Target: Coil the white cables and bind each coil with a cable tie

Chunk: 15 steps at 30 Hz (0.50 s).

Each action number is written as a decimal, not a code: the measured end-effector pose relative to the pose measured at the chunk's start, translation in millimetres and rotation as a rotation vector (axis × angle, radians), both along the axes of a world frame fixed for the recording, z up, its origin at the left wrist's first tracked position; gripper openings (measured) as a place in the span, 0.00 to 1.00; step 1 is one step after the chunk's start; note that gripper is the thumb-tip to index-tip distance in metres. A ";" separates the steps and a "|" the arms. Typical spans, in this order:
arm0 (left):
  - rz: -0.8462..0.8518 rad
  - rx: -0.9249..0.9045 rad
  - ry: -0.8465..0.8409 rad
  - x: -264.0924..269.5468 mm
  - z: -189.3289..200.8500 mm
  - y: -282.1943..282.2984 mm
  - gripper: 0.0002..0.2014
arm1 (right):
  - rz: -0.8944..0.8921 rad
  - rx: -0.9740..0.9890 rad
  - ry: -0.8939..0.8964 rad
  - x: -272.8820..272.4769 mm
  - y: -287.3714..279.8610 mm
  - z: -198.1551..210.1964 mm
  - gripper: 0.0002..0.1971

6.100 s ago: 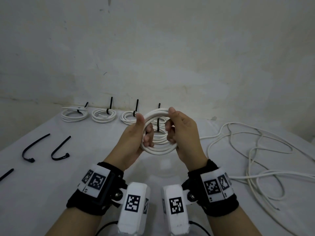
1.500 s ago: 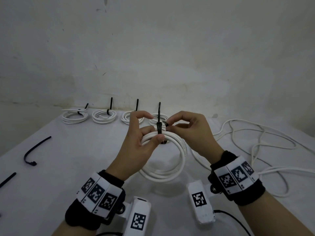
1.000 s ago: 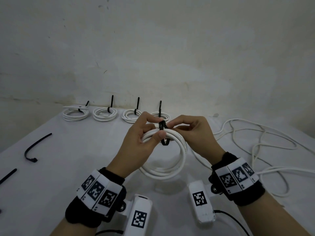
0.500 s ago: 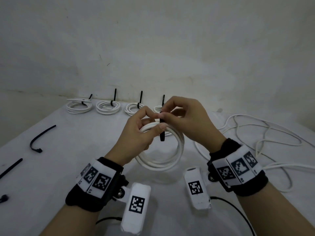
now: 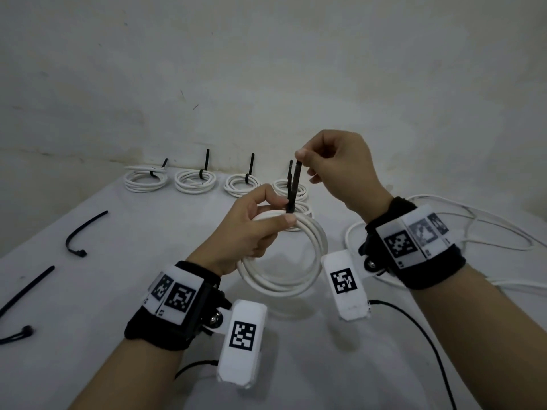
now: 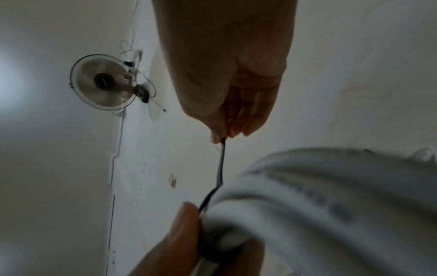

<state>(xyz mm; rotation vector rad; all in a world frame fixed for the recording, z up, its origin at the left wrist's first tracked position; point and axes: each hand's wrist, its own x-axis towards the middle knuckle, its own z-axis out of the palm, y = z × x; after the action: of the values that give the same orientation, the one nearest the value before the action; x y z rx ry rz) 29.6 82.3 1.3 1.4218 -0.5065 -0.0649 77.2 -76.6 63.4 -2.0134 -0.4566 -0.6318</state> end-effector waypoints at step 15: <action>0.056 -0.316 0.270 16.1 -1.7 6.6 0.22 | 0.226 0.080 0.100 -26.0 1.2 -54.2 0.09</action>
<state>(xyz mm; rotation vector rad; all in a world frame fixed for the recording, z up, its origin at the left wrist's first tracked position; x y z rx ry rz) 45.6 88.8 -0.4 1.0961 -0.2408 -0.1245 51.2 -75.3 9.3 -1.8750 -0.5799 -0.4018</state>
